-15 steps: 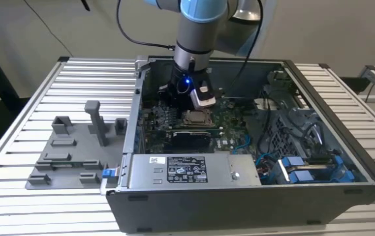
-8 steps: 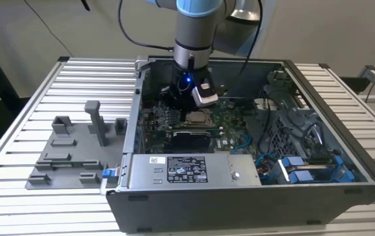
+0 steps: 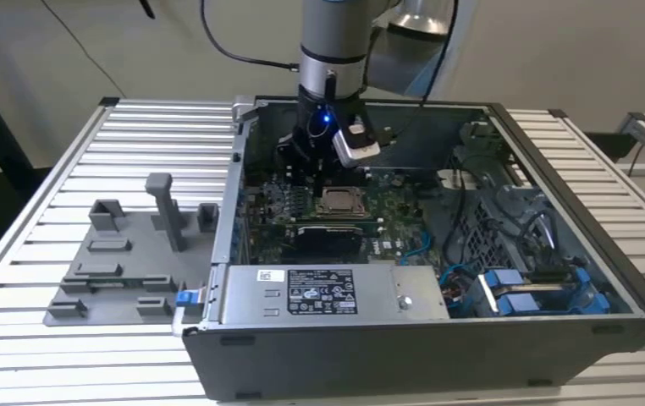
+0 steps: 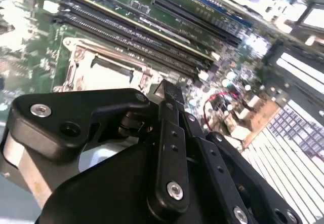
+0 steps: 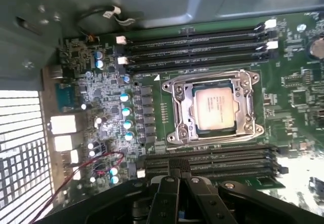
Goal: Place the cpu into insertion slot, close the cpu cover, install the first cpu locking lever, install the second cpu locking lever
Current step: 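Install the second cpu locking lever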
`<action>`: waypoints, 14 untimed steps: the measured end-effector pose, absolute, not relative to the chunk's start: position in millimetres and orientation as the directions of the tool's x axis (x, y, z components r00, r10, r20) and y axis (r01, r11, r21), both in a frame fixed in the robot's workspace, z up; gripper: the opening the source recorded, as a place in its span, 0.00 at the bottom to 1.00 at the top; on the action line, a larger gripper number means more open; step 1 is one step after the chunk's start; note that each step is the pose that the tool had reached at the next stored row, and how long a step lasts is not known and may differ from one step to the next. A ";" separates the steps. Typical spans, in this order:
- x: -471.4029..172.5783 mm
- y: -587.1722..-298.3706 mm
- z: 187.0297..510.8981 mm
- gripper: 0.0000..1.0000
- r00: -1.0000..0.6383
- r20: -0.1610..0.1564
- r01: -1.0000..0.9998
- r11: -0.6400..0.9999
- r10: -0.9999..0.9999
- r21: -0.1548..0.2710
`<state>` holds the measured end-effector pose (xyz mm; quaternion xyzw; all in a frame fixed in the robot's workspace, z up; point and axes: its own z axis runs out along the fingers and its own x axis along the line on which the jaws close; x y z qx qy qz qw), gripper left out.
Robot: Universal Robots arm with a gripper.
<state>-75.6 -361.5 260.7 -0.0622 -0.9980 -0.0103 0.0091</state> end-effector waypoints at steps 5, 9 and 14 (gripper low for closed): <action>-75.6 -361.5 283.4 0.11 -0.992 0.019 0.124 0.992 0.124 0.020; -75.5 -361.5 287.6 0.11 -0.992 0.019 0.124 0.992 0.124 0.020; -75.5 -361.5 287.8 0.11 -0.992 0.019 0.124 0.992 0.124 0.020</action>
